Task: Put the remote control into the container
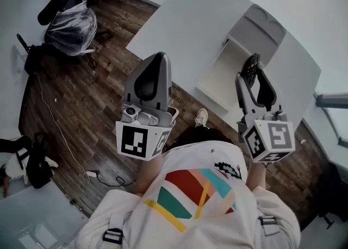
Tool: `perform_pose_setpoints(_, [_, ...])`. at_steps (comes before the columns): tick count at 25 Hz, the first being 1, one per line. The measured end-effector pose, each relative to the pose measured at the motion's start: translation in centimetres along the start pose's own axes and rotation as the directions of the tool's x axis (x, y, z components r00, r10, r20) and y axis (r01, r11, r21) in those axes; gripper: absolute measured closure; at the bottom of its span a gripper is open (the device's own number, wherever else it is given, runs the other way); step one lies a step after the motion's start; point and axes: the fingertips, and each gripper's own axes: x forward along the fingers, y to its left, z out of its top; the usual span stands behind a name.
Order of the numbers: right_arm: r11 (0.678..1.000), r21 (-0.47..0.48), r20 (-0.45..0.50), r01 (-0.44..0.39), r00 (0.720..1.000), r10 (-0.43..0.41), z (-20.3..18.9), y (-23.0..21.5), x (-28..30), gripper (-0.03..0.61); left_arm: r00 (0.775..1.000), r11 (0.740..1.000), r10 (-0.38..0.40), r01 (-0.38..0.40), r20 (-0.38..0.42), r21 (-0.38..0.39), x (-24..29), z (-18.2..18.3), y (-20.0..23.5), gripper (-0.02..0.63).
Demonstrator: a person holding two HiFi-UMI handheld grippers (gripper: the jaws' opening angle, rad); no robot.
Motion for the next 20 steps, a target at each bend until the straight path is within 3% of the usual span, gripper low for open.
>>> perform_pose_setpoints(8, [0.994, 0.008, -0.030, 0.113, 0.993, -0.113, 0.3, -3.4, 2.0, 0.344, 0.996, 0.997, -0.079, 0.077, -0.049, -0.032, 5.5, -2.9, 1.4, 0.607])
perform_pose_setpoints(12, [0.978, -0.007, -0.099, 0.209, 0.973, -0.209, -0.5, -5.7, 3.4, 0.344, 0.984, 0.984, -0.177, 0.176, -0.033, -0.028, 9.3, -4.3, 1.8, 0.607])
perform_pose_setpoints(15, [0.964, -0.010, -0.188, 0.265, 0.946, -0.262, -3.1, -6.3, 5.0, 0.344, 0.966, 0.966, -0.258, 0.259, -0.029, 0.026, 12.4, -5.1, 2.2, 0.607])
perform_pose_setpoints(20, [0.955, 0.063, -0.286, 0.290, 0.922, -0.261, -7.7, -7.1, 7.9, 0.344, 0.950, 0.950, -0.308, 0.310, -0.050, 0.040, 15.4, -7.7, 3.1, 0.607])
